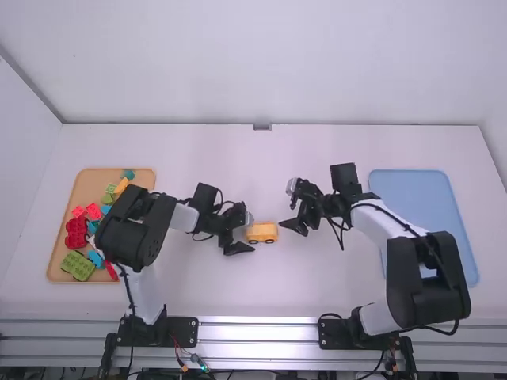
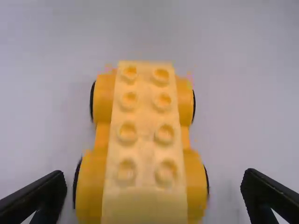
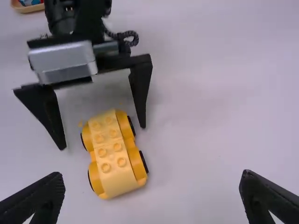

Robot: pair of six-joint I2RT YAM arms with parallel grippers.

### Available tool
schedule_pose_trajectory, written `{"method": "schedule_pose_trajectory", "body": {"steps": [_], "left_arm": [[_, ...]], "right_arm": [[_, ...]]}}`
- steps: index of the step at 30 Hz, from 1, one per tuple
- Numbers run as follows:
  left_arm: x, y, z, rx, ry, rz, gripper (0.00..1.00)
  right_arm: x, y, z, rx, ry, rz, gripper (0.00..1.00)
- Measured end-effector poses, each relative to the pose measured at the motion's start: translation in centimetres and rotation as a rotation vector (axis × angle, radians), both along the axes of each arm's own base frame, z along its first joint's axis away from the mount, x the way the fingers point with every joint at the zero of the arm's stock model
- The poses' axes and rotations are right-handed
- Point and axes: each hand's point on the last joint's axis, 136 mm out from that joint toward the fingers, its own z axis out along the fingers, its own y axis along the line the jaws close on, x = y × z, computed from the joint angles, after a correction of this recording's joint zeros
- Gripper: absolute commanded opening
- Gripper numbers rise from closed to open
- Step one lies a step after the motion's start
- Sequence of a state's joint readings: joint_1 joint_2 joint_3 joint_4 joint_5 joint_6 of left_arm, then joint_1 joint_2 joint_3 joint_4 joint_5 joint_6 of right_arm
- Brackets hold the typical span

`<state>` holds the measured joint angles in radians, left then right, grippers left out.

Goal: Assemble lego blocks to make yellow taxi

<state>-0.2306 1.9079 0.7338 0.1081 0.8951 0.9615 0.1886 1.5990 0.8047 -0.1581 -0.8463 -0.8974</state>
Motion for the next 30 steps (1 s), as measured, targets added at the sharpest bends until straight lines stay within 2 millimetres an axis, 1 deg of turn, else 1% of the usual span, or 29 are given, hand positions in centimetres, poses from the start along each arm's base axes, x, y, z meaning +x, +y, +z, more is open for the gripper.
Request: {"method": "schedule_pose_trajectory", "body": {"steps": [2,6,7,8,10,11,12,13,14,15,16,17,18,19,21,22,25,27,30], "left_arm": [[0.2,1.4,1.1,0.034,0.012,0.046,0.99],[1.2,4.8,5.1,0.06,-0.015,0.169,0.99],[1.9,6.3,6.6,0.063,-0.031,0.236,0.99],[2.4,7.5,7.7,0.069,-0.04,0.297,0.99],[3.5,9.9,9.1,0.088,-0.057,0.413,0.99],[4.3,11.7,9.8,0.105,-0.064,0.507,1.0],[5.5,14.5,10.7,0.129,-0.063,0.663,0.99],[5.9,15.7,11.0,0.137,-0.058,0.732,0.99],[6.3,17.7,11.3,0.152,-0.041,0.839,0.99],[6.5,20.6,11.6,0.173,-0.007,0.991,0.99],[6.5,22.8,11.7,0.19,0.022,1.095,0.99],[6.4,23.9,11.8,0.197,0.037,1.146,0.99],[6.2,26.5,12.1,0.214,0.074,1.258,0.99],[6.0,28.3,12.4,0.223,0.101,1.331,0.99],[5.9,30.1,12.9,0.234,0.12,1.395,0.99],[6.1,32.0,13.5,0.254,0.146,1.451,0.99],[6.8,34.9,14.3,0.311,0.201,1.506,0.99],[7.4,36.4,14.4,0.36,0.244,1.511,0.99],[7.9,37.8,13.8,0.448,0.321,1.454,1.0]], "right_arm": [[-0.1,0.2,-0.1,-0.007,-0.003,0.004,0.99],[0.1,0.4,0.0,-0.01,-0.019,0.007,0.99],[0.2,0.4,0.1,-0.008,-0.025,0.006,0.99],[0.3,0.4,0.1,-0.008,-0.029,0.007,0.99],[0.4,0.4,0.1,-0.005,-0.03,0.003,0.99],[0.5,0.4,0.2,-0.003,-0.033,0.001,0.99],[0.7,0.5,0.3,0.002,-0.036,-0.008,0.98],[0.8,0.5,0.4,0.005,-0.036,-0.012,0.99],[1.0,0.5,0.5,0.007,-0.041,-0.015,0.99],[1.2,0.6,0.6,0.01,-0.046,-0.02,0.99],[1.3,0.6,0.7,0.012,-0.054,-0.023,0.98],[1.4,0.6,0.7,0.014,-0.053,-0.025,0.99],[1.5,0.6,0.8,0.016,-0.06,-0.027,0.99],[1.6,0.6,0.9,0.019,-0.064,-0.029,0.98],[1.8,0.7,1.0,0.022,-0.07,-0.032,0.99],[2.0,0.7,1.1,0.026,-0.073,-0.04,0.99],[2.8,0.4,1.3,0.029,-0.076,-0.076,0.99],[3.2,0.1,1.3,0.025,-0.067,-0.109,0.99],[3.5,-0.2,1.1,0.015,-0.049,-0.139,0.99]]}}
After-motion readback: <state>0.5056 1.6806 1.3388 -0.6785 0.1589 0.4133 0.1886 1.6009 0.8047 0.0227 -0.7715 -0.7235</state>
